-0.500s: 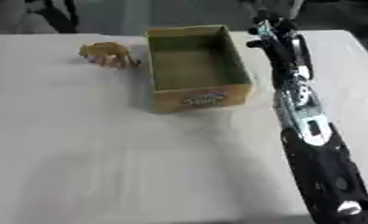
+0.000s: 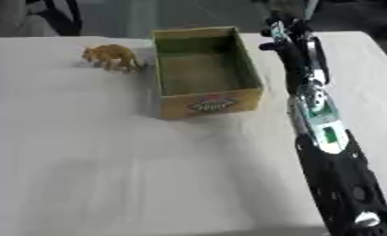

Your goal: Pick up objects on the table and place them in the box.

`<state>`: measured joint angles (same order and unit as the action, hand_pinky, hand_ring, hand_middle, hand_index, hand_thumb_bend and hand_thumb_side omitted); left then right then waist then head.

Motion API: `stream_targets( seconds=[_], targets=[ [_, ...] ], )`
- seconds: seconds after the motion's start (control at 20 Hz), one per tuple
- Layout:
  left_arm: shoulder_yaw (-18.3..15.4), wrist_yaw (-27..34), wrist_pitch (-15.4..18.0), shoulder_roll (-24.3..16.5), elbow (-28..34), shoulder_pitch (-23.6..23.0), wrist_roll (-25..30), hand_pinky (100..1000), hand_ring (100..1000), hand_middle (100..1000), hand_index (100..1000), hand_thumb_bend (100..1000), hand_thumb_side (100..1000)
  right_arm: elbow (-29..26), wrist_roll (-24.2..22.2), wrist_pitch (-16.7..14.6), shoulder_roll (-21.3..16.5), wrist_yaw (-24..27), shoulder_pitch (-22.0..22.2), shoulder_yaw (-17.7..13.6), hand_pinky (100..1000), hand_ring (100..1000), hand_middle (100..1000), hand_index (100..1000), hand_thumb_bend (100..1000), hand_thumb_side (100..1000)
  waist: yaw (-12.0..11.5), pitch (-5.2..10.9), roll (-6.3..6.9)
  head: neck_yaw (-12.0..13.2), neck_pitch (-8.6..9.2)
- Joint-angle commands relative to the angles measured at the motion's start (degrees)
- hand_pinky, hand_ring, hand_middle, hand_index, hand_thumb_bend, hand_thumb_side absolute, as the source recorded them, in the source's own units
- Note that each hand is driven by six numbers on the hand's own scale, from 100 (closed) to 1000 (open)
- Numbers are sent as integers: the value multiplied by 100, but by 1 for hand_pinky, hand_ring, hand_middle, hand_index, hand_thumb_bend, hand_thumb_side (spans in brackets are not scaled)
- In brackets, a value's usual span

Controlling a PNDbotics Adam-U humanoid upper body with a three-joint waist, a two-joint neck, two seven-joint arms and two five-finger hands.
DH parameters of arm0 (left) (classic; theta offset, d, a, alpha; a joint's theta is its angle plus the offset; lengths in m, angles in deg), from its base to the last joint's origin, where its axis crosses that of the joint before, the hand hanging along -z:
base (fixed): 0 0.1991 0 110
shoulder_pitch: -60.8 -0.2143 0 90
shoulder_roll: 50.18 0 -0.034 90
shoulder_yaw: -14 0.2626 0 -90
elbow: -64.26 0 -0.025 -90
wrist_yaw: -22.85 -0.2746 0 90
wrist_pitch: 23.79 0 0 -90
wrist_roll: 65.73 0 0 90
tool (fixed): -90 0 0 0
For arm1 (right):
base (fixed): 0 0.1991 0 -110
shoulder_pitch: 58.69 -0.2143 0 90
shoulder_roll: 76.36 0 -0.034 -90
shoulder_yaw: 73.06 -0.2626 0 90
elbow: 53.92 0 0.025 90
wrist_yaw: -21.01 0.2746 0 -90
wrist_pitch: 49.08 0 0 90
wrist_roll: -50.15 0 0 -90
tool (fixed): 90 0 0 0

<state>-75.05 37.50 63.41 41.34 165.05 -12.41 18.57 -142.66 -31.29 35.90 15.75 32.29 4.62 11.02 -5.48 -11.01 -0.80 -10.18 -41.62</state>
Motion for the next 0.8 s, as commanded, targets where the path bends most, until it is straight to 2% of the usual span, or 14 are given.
stream_targets(
  seconds=[0.05,0.45,0.6,0.8],
  targets=[
    [-50,-148,-18,-254,82,162,-45,561,524,539,607,202,505,-134,-2,-24,-102,39,-86,-12,587,695,684,766,100,504,10,91,12,14,68],
    [31,-677,-86,-713,-104,707,-4,586,571,574,640,160,361,-132,-2,-22,-103,36,-104,8,587,695,684,765,100,499,59,111,11,37,51],
    [138,-937,-112,-969,-290,1021,131,603,595,594,657,149,289,-135,-10,-21,-101,34,-115,23,586,695,684,765,100,497,100,120,20,53,45],
    [256,-1264,-102,-1240,-619,1446,292,605,601,599,671,159,238,-138,-24,-19,-96,32,-122,44,586,694,684,765,100,496,162,129,33,62,35]
  ],
)
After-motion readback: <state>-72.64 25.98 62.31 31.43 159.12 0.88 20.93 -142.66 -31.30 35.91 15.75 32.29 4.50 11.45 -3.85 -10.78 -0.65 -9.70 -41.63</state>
